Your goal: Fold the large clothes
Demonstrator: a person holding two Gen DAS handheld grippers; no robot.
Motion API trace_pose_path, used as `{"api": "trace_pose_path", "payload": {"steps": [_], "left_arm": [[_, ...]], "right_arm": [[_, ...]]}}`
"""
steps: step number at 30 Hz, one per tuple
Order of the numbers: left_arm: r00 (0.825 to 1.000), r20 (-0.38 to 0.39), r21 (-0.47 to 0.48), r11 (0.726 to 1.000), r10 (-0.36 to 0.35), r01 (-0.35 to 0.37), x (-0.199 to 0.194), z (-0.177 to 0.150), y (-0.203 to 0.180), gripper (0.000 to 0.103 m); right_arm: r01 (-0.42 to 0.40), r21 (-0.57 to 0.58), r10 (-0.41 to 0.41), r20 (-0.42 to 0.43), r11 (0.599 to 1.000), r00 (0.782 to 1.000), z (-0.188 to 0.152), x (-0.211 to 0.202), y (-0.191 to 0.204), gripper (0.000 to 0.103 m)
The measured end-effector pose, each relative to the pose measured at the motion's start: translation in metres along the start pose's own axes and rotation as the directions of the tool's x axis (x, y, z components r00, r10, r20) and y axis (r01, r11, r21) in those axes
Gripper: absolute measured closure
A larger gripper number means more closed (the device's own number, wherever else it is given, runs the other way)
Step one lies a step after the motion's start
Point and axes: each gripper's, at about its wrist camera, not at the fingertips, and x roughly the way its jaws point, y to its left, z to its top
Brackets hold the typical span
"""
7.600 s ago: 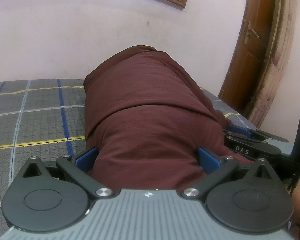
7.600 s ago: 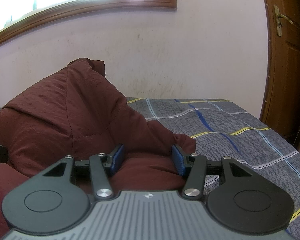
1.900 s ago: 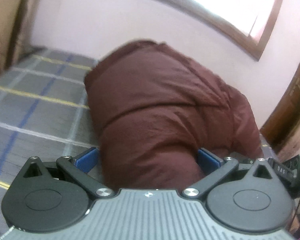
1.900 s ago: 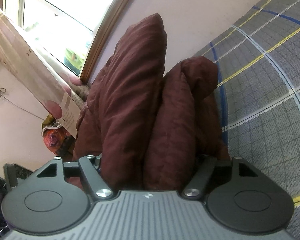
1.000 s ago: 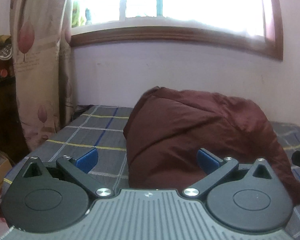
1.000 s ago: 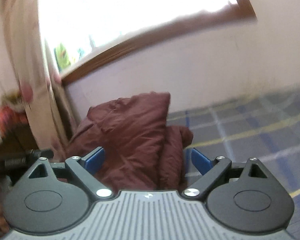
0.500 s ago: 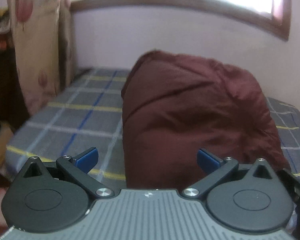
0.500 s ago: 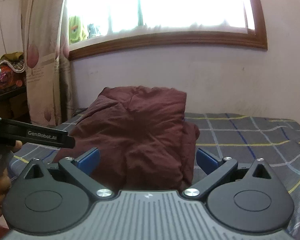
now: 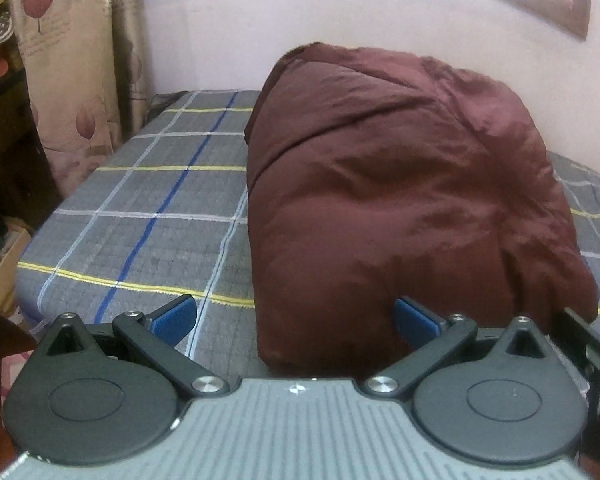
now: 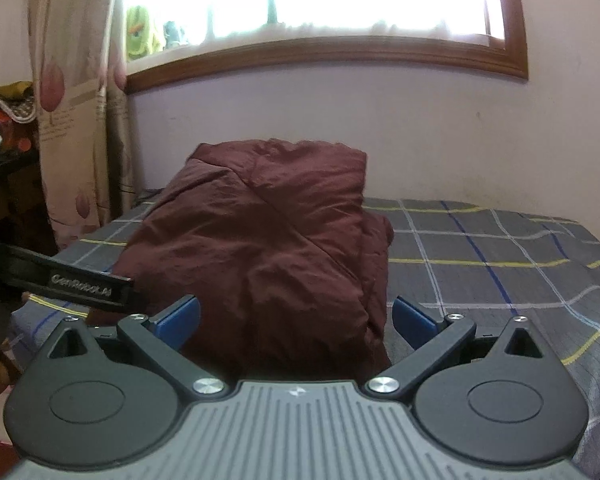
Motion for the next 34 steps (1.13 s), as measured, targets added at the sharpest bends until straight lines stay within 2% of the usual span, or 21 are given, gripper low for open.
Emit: {"api": "trace_pose_path", "payload": {"steps": [12,17,24,34], "left_arm": [[0.998,-0.058,0.01,1.0,-0.018,0.019,0.006,-0.006,-0.002,0.0],[0.999,-0.043,0.014,1.0,-0.024,0.024,0.007,-0.008,-0.001,0.0],[0.997,-0.061,-0.013,0.999,-0.041,0.041,0.011,-0.009,0.003,0.0],[0.999,-0.049,0.014,1.0,-0.008,0.009,0.008,-0.011,-0.002,0.0]], "right_arm": [[0.027,-0.003,-0.027,-0.058,1.0,0.998,-0.003,0.008,-0.002,0.0],[0.024,-0.003,-0.024,-0.059,1.0,0.998,-0.004,0.008,-0.002,0.0],[0.03,0.002,-0.03,-0.064,1.0,0.997,-0.004,0.009,-0.003,0.0],[0.054,-0.006,-0.055,-0.074,0.999,0.996,-0.004,0.01,-0.003,0.0]]}}
